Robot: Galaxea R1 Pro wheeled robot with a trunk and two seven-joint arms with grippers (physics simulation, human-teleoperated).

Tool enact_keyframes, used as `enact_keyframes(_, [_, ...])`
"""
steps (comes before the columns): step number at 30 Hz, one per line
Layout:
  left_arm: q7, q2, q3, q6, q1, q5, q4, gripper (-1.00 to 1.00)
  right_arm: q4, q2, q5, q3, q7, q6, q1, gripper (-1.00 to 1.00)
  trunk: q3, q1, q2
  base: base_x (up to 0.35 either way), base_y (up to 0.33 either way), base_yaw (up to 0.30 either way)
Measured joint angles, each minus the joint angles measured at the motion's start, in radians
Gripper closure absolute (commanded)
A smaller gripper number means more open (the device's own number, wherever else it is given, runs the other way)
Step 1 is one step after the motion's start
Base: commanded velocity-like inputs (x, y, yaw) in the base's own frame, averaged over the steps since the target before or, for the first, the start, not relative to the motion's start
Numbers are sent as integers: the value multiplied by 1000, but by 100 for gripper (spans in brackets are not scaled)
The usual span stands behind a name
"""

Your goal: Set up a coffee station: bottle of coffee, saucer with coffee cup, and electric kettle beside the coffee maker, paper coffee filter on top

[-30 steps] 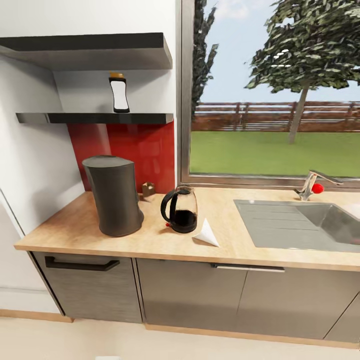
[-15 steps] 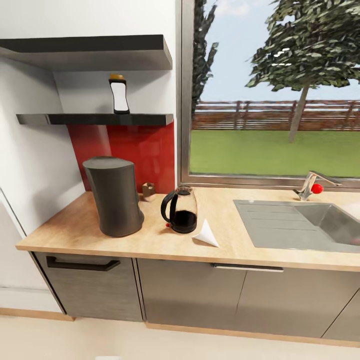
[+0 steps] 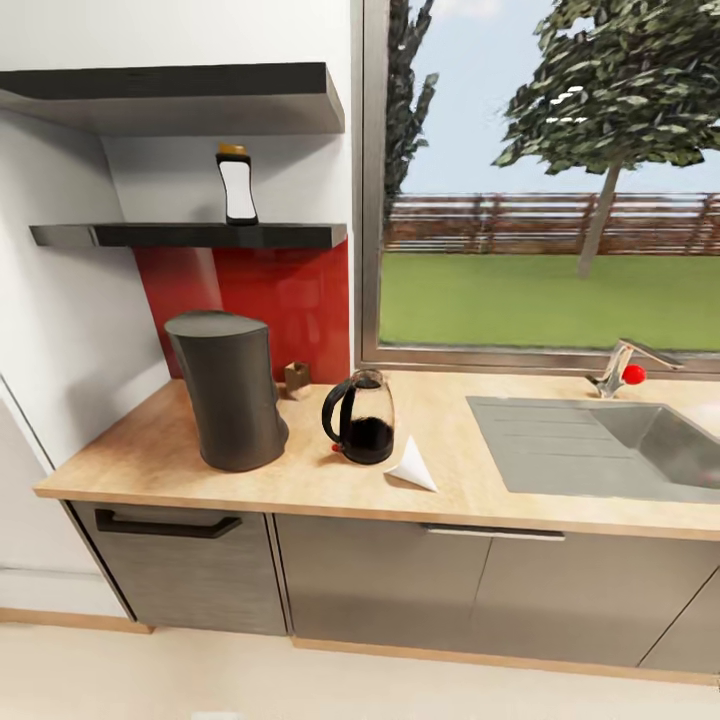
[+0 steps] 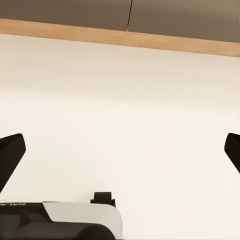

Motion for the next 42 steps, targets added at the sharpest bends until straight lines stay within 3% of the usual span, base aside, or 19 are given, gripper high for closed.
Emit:
enact_keyframes(21, [0, 0, 0, 0, 0, 0, 1, -100, 0, 0, 1, 0, 0, -1, 0, -100, 33, -81, 147, 0, 0, 0])
enact_keyframes(42, [0, 0, 0, 0, 0, 0, 1, -100, 3, -2, 4, -1, -1, -3, 0, -100, 30, -81, 148, 0, 0, 0])
